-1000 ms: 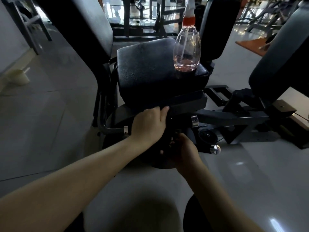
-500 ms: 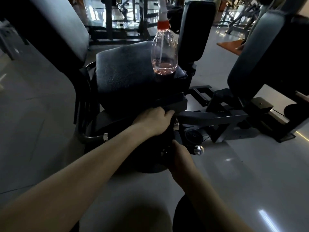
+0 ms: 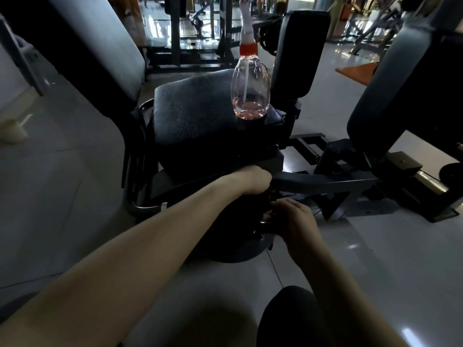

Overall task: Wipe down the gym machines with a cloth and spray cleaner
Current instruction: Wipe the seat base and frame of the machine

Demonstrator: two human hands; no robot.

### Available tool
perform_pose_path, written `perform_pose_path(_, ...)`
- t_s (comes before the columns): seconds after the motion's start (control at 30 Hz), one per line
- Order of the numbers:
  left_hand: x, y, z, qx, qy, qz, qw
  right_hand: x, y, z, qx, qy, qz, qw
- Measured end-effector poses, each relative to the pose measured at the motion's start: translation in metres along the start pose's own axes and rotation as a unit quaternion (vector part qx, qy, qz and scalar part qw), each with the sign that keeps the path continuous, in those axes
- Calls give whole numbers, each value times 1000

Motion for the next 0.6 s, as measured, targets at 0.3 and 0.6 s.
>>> perform_pose_path(0.3, 47, 22, -91, -251, 311, 326, 857, -3, 7, -30, 109, -203, 107, 967)
perform_pose_path(0.6, 61, 6, -123, -161, 224, 392, 878, -7, 45, 2, 281, -288, 33, 915)
Point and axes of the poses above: each hand's wrist, its own x-axis away from the middle knuckle, its own y-axis out of the palm, z = x × y, the point moved 2 cm from there along -x, towards the middle knuckle, and after that the axes turned 4 degrees about -y, right-handed, at the moved point
